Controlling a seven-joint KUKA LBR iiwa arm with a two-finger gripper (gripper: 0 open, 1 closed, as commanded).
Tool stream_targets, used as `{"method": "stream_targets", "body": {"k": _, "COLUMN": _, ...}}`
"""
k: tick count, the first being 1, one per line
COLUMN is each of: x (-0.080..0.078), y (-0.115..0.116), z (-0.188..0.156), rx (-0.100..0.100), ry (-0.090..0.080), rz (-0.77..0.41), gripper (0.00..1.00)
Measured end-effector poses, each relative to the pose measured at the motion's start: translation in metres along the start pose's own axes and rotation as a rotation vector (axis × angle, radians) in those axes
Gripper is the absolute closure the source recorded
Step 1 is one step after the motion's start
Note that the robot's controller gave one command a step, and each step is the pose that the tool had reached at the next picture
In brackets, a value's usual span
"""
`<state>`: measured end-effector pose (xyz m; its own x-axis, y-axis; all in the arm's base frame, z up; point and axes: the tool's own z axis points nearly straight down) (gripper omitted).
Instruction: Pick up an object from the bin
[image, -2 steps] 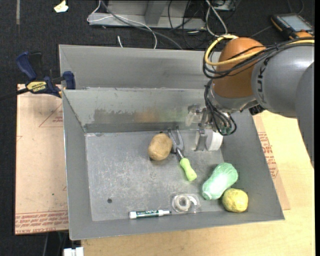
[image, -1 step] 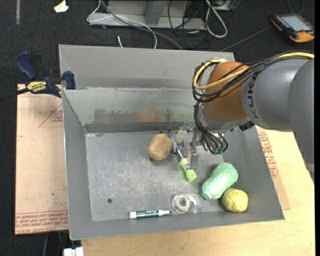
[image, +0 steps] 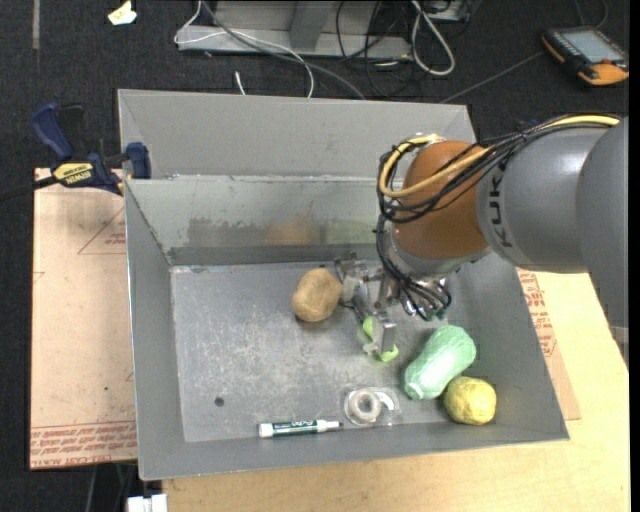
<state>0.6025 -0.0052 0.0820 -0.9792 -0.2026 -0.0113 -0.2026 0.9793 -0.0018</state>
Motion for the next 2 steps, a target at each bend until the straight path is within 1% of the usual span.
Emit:
{"method": "stream_targets", "body": {"k": 1, "x": -0.032, "y": 0.021, "z": 0.005, "rx": 0.0, "ry": -0.003, "rz": -0.087, "gripper": 0.0}}
{"method": "stream_targets", "body": {"k": 2, "x": -0.039, "y": 0.045, "z": -0.001, "rx": 0.0, "ry": -0.003, "rz": 0.023, "gripper": 0.0}}
